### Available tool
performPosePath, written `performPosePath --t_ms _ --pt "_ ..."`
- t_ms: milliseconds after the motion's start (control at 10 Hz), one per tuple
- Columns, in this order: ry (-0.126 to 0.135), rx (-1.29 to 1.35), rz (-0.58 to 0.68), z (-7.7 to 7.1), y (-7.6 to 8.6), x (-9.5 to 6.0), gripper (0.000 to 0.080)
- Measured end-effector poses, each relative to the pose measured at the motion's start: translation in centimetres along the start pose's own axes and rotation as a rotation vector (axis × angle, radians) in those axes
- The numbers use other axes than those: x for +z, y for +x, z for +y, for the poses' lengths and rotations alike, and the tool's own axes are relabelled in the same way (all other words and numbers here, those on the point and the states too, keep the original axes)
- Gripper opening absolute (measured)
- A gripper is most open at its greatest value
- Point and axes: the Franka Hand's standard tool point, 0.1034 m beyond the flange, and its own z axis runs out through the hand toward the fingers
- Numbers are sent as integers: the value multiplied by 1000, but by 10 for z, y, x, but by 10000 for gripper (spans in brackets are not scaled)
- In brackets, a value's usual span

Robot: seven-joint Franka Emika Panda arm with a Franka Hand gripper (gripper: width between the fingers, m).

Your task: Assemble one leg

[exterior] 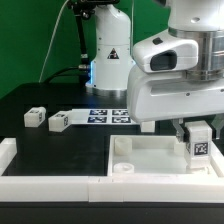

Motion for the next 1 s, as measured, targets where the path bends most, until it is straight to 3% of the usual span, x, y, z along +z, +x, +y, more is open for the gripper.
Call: performPosePath --t_ms 700,1000 --pt "-9 896 1 -17 -4 4 293" --pt "-4 967 0 -17 -4 4 293"
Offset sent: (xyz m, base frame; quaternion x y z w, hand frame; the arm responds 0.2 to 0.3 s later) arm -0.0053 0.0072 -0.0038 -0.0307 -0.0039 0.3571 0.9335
